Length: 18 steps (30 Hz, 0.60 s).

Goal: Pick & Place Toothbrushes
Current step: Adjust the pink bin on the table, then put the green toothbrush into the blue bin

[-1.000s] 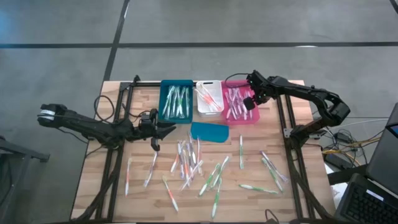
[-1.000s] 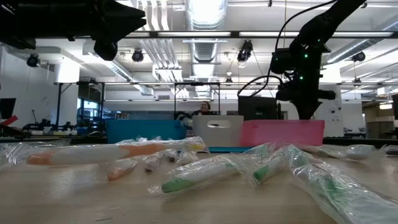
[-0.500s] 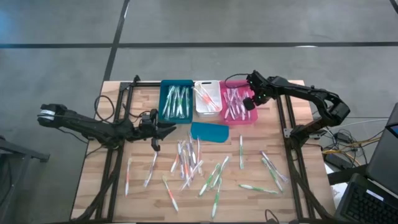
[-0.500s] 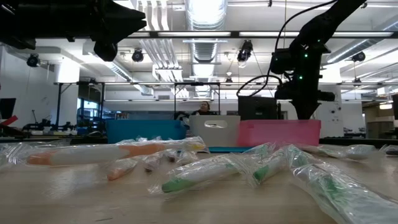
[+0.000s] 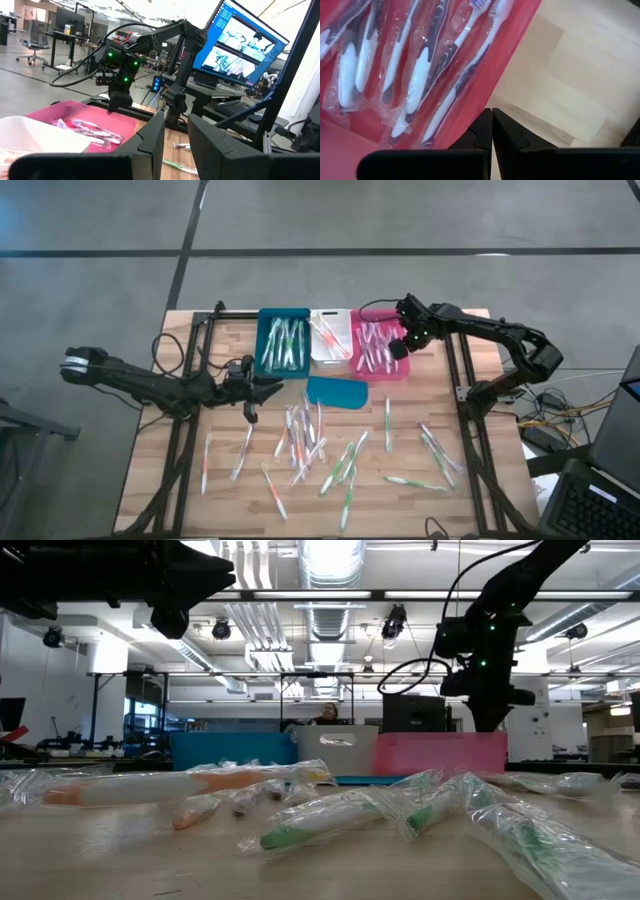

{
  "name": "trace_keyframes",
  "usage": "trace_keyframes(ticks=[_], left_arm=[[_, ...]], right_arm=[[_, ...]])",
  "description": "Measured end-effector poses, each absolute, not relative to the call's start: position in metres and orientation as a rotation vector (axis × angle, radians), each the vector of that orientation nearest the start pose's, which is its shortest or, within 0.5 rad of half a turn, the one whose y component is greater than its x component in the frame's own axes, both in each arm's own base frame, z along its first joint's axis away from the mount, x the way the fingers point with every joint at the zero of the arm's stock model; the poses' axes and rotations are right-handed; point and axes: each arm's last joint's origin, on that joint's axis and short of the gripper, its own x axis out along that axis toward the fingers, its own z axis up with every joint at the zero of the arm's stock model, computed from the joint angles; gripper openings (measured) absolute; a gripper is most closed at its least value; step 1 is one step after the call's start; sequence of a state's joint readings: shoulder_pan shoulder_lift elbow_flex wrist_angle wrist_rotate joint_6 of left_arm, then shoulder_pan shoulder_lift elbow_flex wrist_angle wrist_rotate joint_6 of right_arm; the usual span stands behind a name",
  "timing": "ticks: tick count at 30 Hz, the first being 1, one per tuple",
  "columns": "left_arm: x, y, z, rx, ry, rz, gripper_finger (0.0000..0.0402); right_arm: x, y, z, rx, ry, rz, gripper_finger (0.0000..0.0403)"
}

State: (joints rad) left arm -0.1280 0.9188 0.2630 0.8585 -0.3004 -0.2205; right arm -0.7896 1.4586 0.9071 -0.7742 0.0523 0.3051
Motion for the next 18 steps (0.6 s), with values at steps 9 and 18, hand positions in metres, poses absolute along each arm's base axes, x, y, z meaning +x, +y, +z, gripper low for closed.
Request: trace_keyframes(ticks=[9,18], left_arm=[[0.184,-0.015,0.23,-0.258,-0.211,0.15,0.009],[0.196,-0.015,0.236,-0.157,0.06,0.242,0.009]], right_arm=[[0.171,-0.176,0.22,0.64,1.086,-0.919,0.0008],[0.151,-0.156,0.264,0.428,0.947,-0.955,0.0008]])
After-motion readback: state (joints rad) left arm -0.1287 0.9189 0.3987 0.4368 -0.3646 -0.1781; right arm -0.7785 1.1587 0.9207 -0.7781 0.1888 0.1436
